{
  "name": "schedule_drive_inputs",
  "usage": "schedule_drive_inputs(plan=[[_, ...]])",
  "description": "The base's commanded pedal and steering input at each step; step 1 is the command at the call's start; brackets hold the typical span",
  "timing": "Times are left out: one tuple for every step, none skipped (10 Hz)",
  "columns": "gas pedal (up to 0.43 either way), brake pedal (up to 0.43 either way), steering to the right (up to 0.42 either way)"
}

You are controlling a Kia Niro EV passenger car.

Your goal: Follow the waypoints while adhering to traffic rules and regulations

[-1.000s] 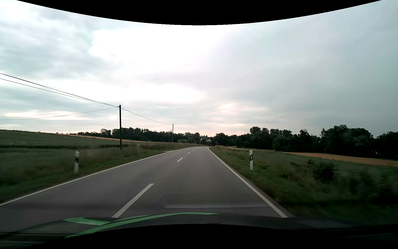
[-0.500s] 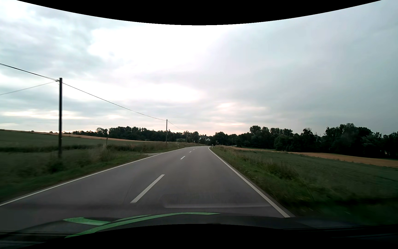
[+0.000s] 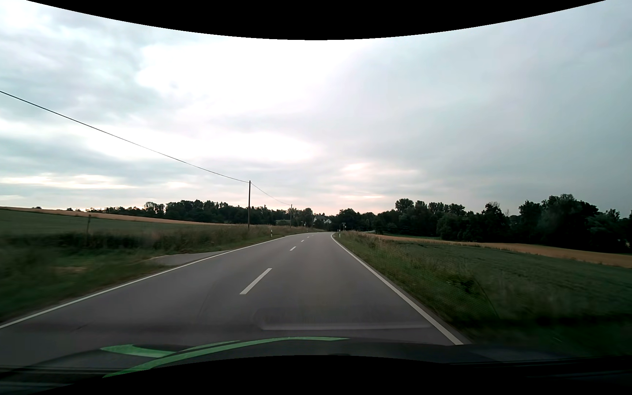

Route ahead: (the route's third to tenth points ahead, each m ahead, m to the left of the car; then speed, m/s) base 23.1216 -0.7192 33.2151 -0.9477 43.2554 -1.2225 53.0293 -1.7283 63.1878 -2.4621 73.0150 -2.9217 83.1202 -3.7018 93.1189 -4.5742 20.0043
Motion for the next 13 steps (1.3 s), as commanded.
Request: schedule_drive_inputs(plan=[[0.067, 0.000, 0.003], [0.067, 0.000, 0.003], [0.067, 0.000, 0.003], [0.067, 0.000, 0.003], [0.067, 0.000, 0.003], [0.067, 0.000, 0.003], [0.067, 0.000, 0.003], [0.067, 0.000, 0.003], [0.067, 0.000, 0.003], [0.067, 0.000, 0.003], [0.067, 0.000, 0.003], [0.059, 0.000, 0.003], [0.059, 0.000, 0.003]])
